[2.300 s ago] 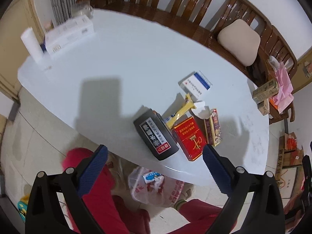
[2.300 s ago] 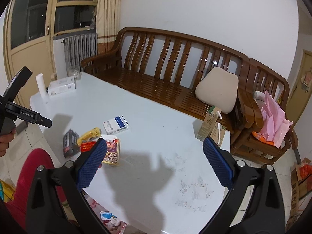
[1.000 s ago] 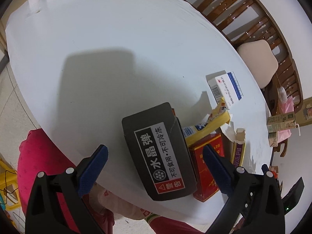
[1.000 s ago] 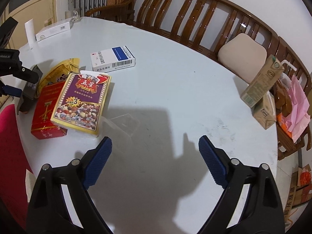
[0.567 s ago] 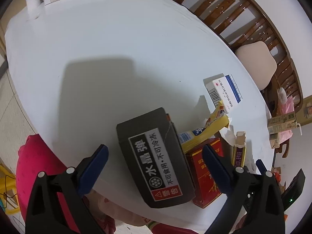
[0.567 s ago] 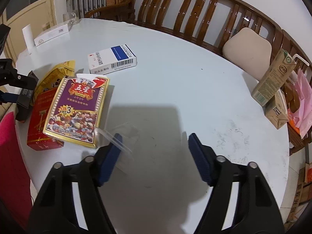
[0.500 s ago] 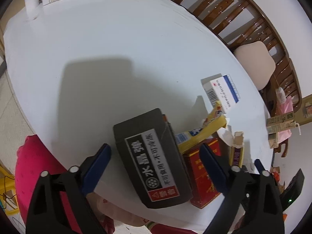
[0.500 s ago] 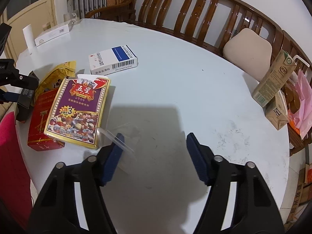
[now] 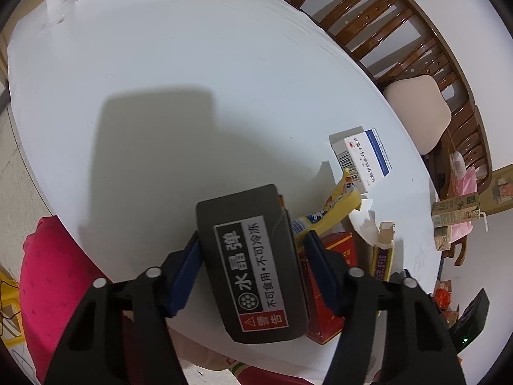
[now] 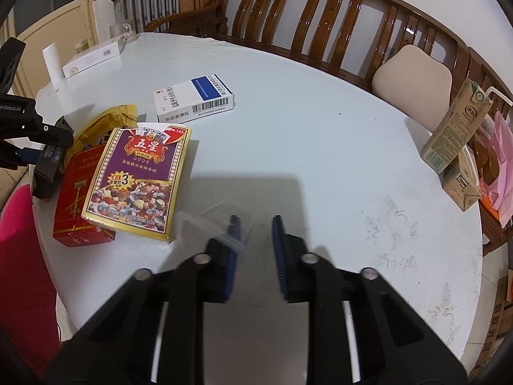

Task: Collect trash
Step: 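Grasp the black battery box with the left tool while the right tool grasps the clear plastic container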

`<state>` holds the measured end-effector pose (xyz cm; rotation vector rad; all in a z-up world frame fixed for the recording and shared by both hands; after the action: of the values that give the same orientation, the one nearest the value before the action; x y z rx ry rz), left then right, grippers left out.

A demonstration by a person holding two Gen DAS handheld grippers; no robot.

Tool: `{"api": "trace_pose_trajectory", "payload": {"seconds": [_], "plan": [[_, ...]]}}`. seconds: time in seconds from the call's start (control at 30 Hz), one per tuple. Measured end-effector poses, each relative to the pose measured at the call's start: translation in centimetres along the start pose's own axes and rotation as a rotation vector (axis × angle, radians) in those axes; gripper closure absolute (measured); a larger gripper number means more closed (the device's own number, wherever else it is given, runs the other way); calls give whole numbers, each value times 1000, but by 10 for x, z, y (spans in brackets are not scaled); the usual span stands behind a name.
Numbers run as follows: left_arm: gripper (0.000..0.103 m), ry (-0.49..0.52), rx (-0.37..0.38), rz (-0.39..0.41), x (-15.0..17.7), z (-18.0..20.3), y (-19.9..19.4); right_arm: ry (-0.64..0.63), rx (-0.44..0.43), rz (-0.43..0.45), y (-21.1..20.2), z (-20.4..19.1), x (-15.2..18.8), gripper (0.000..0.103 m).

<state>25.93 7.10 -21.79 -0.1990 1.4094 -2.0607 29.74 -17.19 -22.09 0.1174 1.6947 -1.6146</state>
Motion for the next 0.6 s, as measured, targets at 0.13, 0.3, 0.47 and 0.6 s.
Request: {"api": "trace_pose_trajectory", "payload": {"seconds": [0.13,0.3,0.47,0.6], "plan": [[47,-3,9,-7,1,-1,0,1,8,0,-1,-1,1,93],[47,-2,5,-6,4,-3,-1,15,33,-2,-4,1,1,94],[47,3,0,3,3,-6,-5,48,63,-2,-8,10,3,94],[47,24,-10,22,1,-5,-10,72,81,9,-17,18,1,94]]}}
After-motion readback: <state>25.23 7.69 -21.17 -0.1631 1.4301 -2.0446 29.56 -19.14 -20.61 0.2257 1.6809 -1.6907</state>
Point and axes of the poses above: each gripper's, at about its wrist camera, not at the fingertips, and y roughly the way its jaws point, z to its right, x to its underside, the point moved 10 cm from there along y, roughly the way its jaws point, and after that the axes turned 1 degree about -y, right-handed, at the moved point
